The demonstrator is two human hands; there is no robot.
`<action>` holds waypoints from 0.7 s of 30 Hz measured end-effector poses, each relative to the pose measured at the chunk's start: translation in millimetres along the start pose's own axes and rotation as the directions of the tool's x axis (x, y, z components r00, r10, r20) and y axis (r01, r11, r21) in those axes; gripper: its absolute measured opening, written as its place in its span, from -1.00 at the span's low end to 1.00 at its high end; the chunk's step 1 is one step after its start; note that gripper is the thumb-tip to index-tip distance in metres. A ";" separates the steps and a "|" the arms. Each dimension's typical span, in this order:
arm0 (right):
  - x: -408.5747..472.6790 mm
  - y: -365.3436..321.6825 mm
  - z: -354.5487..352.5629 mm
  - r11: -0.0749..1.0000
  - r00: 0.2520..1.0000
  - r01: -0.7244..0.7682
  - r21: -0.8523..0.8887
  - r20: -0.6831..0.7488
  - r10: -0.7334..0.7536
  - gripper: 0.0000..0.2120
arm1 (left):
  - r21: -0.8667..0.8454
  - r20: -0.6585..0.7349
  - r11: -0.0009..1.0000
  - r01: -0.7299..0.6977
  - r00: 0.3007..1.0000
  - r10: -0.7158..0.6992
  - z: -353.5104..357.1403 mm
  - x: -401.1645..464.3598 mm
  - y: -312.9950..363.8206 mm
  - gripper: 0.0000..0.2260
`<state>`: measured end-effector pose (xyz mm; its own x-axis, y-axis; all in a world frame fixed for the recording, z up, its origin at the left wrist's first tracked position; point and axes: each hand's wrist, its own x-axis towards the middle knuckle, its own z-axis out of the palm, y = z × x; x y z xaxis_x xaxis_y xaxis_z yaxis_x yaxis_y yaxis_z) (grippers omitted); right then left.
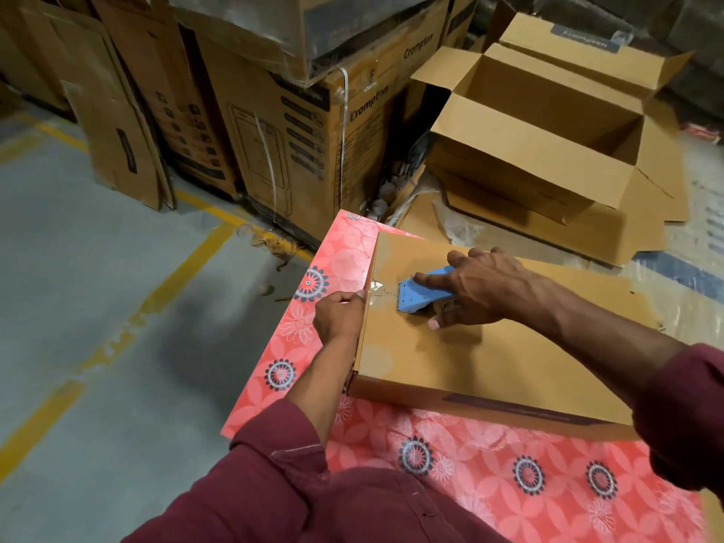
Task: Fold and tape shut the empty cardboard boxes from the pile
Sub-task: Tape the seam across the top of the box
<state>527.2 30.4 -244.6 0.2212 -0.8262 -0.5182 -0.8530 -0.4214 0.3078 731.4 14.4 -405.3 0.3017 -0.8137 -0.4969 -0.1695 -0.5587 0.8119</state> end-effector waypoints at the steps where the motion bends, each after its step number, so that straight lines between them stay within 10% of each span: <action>1: 0.4 -0.4 0.5 1.000 1.000 -0.004 0.003 0.001 0.004 -0.15 | 0.086 0.039 0.996 0.018 0.999 -0.022 -1.9 1.8 2.0 -0.84; 7: 2.5 -1.7 0.8 1.000 1.000 -0.013 0.004 0.013 0.013 -0.16 | 0.136 0.274 0.975 0.178 0.939 -0.209 -24.7 6.9 -20.7 -0.71; 13: 3.4 -0.3 0.2 1.000 1.000 -0.005 0.019 0.009 0.005 -0.16 | -0.233 0.064 0.920 -0.315 0.939 0.338 -20.3 -18.1 4.9 -0.84; 16: 2.1 -0.7 -0.2 0.999 1.000 0.006 0.054 -0.010 -0.006 -0.14 | -0.051 0.263 0.731 -0.681 0.697 0.668 -24.0 -36.0 23.8 -0.51; 18: 1.3 0.6 -4.6 0.998 1.000 0.013 0.057 -0.027 -0.012 -0.14 | 0.277 0.572 0.441 -0.854 0.515 0.638 -21.3 -36.9 21.9 -0.24; 21: 3.7 1.3 -14.6 0.996 0.991 0.091 0.011 -0.095 -0.089 -0.26 | 0.497 0.736 0.107 -0.861 0.484 0.474 -19.7 -33.2 16.5 0.01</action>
<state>533.8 21.3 -234.5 0.3402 -0.8171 -0.4655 -0.8348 -0.4903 0.2506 737.1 35.4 -369.3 -0.6246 -0.7767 -0.0814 -0.7445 0.5607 0.3625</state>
